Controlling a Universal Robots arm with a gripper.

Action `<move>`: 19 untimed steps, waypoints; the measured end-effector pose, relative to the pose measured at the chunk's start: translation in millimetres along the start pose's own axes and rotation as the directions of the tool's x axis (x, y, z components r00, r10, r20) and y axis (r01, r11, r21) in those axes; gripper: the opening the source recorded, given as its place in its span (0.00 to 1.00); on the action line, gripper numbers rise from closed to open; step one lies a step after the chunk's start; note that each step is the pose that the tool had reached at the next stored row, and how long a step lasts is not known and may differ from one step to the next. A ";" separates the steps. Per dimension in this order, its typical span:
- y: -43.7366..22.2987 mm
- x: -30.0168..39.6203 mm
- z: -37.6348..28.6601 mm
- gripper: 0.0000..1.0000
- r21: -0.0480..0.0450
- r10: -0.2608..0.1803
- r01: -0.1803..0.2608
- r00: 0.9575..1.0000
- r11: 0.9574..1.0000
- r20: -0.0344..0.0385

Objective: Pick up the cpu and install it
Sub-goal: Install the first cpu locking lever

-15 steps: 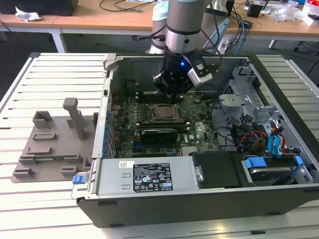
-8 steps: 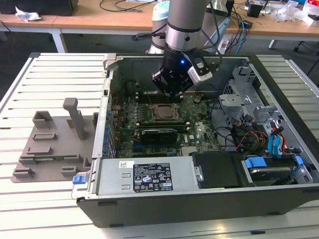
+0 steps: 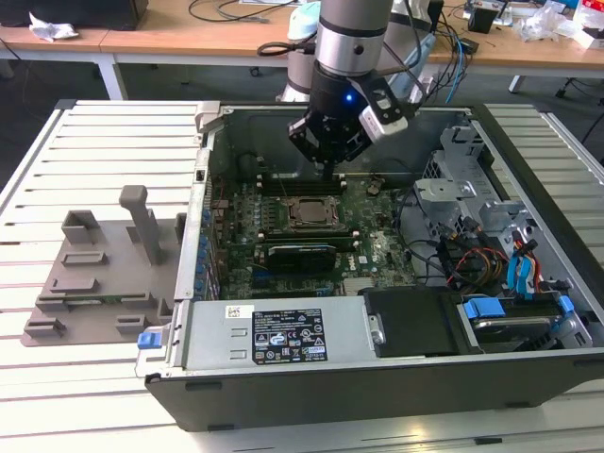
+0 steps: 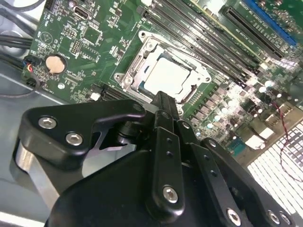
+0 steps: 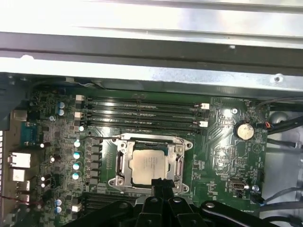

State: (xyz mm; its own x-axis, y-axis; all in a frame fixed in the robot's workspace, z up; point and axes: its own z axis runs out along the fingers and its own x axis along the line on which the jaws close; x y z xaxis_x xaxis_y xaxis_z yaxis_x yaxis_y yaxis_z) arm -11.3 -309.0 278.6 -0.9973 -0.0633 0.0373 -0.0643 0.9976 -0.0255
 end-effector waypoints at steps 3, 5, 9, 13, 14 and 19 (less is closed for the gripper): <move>0.0 0.1 -1.5 0.11 0.000 0.000 0.000 1.000 1.000 0.000; 0.1 2.8 -1.4 0.11 0.000 0.000 0.000 1.000 1.000 0.000; 0.3 9.1 -1.0 0.11 0.000 0.000 0.000 1.000 1.000 0.000; 0.7 15.2 -0.7 0.11 0.000 0.000 0.000 1.000 1.000 0.000; 0.8 16.1 -0.6 0.11 0.000 0.000 0.000 1.000 1.000 0.000; 1.4 26.3 -0.1 0.11 0.000 0.000 0.000 1.000 1.000 0.000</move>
State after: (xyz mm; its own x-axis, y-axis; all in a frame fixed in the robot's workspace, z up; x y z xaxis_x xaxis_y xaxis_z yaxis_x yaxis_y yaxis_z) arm -37.7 -309.2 279.6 -0.9973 -0.0633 0.0373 -0.0643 0.9976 -0.0255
